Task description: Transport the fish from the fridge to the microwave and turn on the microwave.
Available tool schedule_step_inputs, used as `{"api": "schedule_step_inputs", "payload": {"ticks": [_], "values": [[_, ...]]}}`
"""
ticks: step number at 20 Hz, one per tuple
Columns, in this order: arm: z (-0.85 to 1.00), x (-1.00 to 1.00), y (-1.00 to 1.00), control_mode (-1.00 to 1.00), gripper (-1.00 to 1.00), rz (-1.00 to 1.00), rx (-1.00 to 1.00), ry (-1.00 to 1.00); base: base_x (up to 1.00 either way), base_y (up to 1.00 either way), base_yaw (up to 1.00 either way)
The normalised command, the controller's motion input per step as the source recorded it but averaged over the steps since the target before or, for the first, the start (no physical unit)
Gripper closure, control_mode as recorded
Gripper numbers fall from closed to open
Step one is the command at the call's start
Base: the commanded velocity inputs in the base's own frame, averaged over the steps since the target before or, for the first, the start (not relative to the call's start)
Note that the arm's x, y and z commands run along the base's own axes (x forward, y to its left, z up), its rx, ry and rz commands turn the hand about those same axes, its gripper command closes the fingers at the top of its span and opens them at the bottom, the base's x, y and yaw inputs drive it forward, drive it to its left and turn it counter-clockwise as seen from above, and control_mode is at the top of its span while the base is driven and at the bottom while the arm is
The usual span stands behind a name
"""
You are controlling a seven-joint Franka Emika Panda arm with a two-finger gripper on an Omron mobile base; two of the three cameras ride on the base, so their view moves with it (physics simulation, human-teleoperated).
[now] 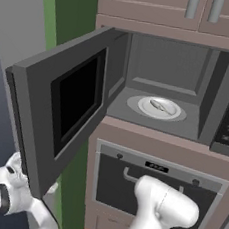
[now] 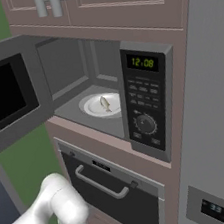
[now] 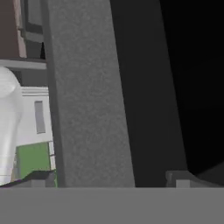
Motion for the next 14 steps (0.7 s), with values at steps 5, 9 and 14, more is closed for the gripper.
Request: {"api": "schedule_step_inputs", "payload": {"ticks": [5,9,14], "values": [[0.5,-0.15,-0.77,-1.0,-1.0,0.0,0.38,-0.14,0.0,0.0,0.0],[0.45,-0.4,-0.98,-1.0,-1.0,0.0,0.4,-0.15,0.0,0.0,0.0],[0.47,-0.28,-1.0,-1.0,-1.0,0.0,0.39,-0.14,0.0,0.0,0.0]]}}
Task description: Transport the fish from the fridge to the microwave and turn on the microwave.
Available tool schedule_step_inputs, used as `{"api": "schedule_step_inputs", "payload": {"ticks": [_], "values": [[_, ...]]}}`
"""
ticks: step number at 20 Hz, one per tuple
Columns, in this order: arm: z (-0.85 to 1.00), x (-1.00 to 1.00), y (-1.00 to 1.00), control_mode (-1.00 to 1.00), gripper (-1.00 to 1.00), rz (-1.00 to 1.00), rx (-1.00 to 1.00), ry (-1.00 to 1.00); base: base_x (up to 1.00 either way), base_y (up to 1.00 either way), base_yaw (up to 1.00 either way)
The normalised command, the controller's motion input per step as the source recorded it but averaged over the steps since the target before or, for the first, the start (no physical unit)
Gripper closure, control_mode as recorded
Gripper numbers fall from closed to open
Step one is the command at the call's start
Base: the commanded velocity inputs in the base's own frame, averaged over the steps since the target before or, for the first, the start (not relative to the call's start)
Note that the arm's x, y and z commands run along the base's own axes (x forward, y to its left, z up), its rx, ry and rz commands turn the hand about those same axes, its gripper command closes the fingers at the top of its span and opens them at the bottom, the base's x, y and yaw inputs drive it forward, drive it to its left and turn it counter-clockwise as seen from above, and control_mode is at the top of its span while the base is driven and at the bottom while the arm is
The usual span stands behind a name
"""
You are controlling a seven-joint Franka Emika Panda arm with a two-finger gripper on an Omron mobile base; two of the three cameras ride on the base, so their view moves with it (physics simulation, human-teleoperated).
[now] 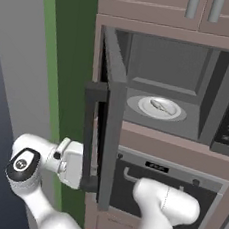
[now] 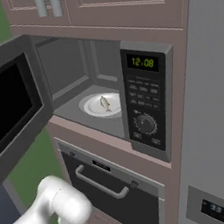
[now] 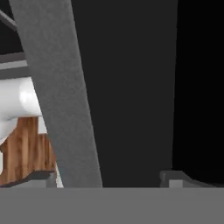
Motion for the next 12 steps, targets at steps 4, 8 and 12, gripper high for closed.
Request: {"api": "schedule_step_inputs", "payload": {"ticks": [4,8,12], "values": [[0.5,-0.05,-1.0,-1.0,-1.0,0.01,0.35,-0.14,0.0,0.0,0.0],[0.34,0.0,-1.0,-1.0,-1.0,0.03,0.33,-0.23,0.0,0.0,0.0],[0.03,0.0,-1.0,-1.0,-1.0,0.07,0.2,-0.45,0.0,0.0,0.0]]}}
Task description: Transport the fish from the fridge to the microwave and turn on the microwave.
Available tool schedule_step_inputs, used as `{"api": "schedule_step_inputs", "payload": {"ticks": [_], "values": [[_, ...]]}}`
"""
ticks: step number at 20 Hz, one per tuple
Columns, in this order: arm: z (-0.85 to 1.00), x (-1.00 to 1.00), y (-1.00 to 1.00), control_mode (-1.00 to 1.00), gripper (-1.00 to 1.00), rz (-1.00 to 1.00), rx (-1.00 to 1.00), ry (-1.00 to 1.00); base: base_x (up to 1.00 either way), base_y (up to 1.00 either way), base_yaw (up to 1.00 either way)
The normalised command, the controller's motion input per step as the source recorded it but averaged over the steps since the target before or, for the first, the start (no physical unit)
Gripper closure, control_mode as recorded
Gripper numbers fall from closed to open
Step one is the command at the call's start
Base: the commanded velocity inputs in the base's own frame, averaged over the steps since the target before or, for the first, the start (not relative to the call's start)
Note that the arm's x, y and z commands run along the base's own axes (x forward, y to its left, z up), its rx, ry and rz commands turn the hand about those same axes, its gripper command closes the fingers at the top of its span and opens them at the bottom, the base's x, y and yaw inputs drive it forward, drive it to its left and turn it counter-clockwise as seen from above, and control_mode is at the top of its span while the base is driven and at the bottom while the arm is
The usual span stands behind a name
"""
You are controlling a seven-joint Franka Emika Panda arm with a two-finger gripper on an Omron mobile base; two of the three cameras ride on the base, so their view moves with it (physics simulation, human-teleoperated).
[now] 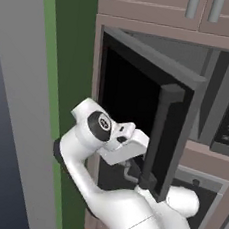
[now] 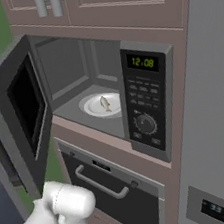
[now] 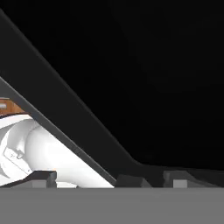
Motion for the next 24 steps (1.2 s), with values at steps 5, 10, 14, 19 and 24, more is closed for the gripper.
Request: {"api": "schedule_step_inputs", "payload": {"ticks": [5,10,14,19,24], "values": [[0.0,0.15,-0.98,-1.0,-1.0,0.13,0.14,-0.39,0.0,0.0,0.0],[0.0,0.46,-0.89,-1.0,-1.0,0.35,0.06,-0.17,0.0,0.0,0.0],[0.0,0.82,-0.51,-1.0,-1.0,0.34,0.0,-0.14,0.0,0.0,0.0],[0.0,0.98,-0.25,-1.0,-1.0,0.29,0.0,-0.11,0.0,0.0,0.0],[0.0,0.99,-0.11,-1.0,-1.0,0.24,0.0,-0.09,0.0,0.0,0.0]]}}
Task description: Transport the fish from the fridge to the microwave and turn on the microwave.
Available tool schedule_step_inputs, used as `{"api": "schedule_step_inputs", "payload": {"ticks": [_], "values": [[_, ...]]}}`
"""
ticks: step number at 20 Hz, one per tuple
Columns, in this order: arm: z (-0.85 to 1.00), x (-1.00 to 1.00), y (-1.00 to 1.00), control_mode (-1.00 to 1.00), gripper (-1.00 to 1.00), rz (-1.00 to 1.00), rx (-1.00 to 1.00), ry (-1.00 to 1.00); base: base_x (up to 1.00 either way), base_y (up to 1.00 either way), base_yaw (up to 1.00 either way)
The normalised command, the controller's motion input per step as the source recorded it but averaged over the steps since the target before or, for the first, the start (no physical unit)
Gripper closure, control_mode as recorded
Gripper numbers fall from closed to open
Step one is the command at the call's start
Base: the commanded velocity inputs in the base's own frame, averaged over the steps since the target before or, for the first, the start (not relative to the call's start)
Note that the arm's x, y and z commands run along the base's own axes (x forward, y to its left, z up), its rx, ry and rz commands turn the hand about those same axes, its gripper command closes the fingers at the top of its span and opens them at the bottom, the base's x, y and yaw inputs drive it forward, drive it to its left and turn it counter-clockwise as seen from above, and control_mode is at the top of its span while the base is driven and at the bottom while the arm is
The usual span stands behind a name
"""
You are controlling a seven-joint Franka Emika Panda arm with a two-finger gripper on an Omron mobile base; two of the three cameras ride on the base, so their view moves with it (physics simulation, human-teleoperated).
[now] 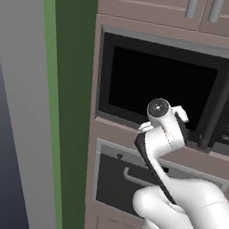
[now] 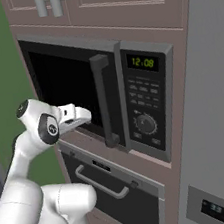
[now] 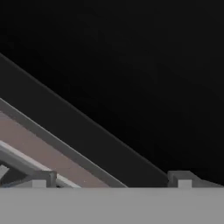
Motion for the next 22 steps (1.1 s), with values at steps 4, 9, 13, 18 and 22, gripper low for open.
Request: {"api": "schedule_step_inputs", "payload": {"ticks": [4,9,13,18,22], "values": [[0.0,0.99,-0.34,-1.0,-1.0,0.21,0.0,-0.1,0.0,0.0,0.0],[0.0,0.87,-0.31,-1.0,-1.0,0.19,0.0,-0.1,0.0,0.0,0.0],[-0.02,0.03,0.1,-1.0,-1.0,0.11,-0.15,-0.25,0.0,0.0,0.0],[-0.41,-0.77,0.21,-1.0,-1.0,0.02,-0.36,-0.75,0.0,0.0,0.0],[-0.67,-0.85,0.01,-1.0,-1.0,0.06,-0.27,-0.91,0.0,0.0,0.0]]}}
